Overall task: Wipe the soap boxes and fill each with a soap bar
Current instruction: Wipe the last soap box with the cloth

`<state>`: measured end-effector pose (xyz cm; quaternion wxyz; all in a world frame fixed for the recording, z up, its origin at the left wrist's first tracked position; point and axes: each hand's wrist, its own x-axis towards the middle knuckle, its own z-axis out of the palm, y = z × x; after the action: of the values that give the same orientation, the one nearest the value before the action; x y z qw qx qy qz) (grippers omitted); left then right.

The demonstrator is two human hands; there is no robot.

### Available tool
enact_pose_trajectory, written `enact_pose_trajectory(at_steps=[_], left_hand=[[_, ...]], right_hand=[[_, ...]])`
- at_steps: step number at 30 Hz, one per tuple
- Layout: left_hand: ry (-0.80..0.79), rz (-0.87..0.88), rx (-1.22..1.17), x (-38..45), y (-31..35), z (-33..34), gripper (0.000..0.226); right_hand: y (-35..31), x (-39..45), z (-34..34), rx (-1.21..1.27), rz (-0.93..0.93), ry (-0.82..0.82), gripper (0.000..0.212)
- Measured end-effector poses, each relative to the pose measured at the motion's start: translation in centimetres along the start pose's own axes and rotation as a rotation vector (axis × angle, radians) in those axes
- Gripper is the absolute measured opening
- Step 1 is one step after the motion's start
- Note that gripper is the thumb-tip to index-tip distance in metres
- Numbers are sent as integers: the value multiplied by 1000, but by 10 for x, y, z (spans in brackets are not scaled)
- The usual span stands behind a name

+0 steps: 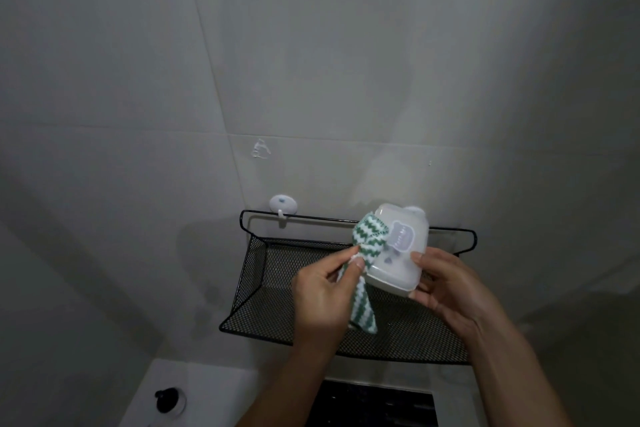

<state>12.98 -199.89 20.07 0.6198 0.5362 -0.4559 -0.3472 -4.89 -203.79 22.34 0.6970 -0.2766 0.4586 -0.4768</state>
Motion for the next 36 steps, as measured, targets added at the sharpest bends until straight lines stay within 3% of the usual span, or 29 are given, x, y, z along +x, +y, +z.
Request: enact_pose_trajectory(at_steps=[9, 14, 17, 19, 21, 25, 27, 32, 36], left_hand=[[46, -100, -106, 15, 7, 6, 24], [19, -243, -291, -1, 5, 21, 31], [56, -263, -322, 4, 7, 20, 32], [60, -241, -297, 9, 9, 16, 35], [42, -218, -267, 13, 11, 10, 38], [-8, -180, -222, 24, 13, -8, 32], [-42, -169, -192, 30, 16, -16, 28], [-42, -131, -64, 30, 18, -21, 27], [16, -66, 40, 23, 17, -18, 23]], right_hand=[[14, -2, 26, 136, -55, 146, 18], [23, 2, 36, 167, -175, 215, 49], [28, 2, 35, 89, -284, 199, 78], [31, 0, 36, 30, -323, 169, 85], [33, -2, 34, 1, -331, 154, 75], [23, -3, 15, 47, -210, 148, 19], [19, -1, 4, 57, -143, 119, 10], [14, -2, -10, 30, -71, -57, 51], [18, -1, -9, 45, -62, -120, 59]])
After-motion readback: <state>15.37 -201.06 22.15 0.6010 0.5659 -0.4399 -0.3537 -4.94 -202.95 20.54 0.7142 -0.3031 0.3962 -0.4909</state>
